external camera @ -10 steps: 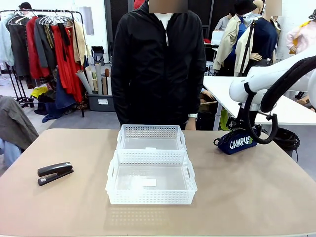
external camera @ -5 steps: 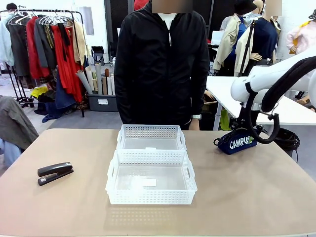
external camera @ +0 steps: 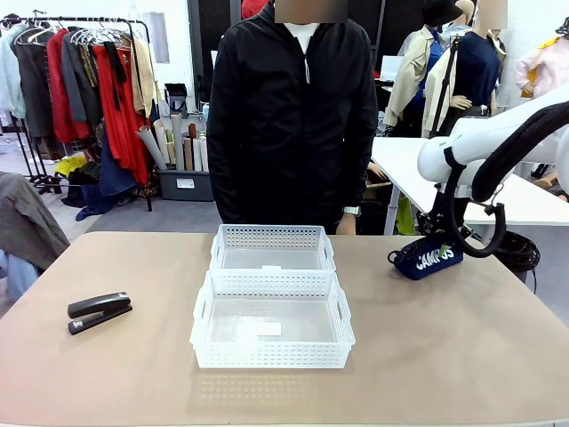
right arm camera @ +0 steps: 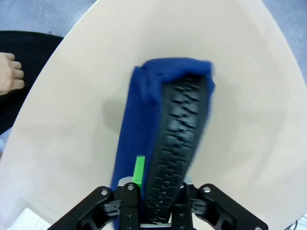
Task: Distribute items into two baskets.
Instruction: Pick up the Pencil pouch that the person points to.
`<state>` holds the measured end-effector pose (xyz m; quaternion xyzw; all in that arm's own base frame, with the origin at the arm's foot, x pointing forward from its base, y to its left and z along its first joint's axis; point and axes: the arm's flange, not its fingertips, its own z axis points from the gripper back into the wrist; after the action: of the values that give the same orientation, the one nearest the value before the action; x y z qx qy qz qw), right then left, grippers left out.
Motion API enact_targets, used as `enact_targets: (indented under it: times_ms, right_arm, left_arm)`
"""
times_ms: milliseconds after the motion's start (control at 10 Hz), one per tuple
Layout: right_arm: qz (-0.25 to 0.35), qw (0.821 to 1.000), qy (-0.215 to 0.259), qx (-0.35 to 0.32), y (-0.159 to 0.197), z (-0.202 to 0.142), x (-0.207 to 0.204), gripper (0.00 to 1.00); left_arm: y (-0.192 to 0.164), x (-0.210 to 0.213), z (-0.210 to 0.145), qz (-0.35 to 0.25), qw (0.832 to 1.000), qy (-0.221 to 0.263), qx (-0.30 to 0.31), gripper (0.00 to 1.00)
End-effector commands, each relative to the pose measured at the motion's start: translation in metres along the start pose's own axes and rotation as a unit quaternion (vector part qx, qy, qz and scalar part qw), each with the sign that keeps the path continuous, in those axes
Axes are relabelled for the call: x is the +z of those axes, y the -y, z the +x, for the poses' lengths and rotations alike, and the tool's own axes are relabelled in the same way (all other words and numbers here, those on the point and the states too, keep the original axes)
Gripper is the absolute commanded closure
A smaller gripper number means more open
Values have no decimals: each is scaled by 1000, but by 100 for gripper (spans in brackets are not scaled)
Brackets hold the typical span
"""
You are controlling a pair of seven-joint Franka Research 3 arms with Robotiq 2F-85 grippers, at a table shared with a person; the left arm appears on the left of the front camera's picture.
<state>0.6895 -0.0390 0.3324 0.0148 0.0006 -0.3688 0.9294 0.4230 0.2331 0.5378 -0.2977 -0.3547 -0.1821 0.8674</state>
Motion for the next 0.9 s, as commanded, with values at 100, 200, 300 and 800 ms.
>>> enact_targets:
  times_ms: [100, 200, 300, 800]
  right_arm:
    - [1, 998, -21, 53, -12, 5, 1, 100]
    - [-1, 1000, -3, 13, -3, -1, 0, 100]
    - [-1, 1000, -3, 13, -3, -1, 0, 100]
    - [-1, 1000, -3, 13, -3, -1, 0, 100]
  left_arm:
    - [0, 0, 1, 2, 1000, 1, 0, 0]
    - [0, 0, 1, 2, 1000, 1, 0, 0]
    - [0, 0, 1, 2, 1000, 1, 0, 0]
    - [0, 0, 1, 2, 1000, 1, 0, 0]
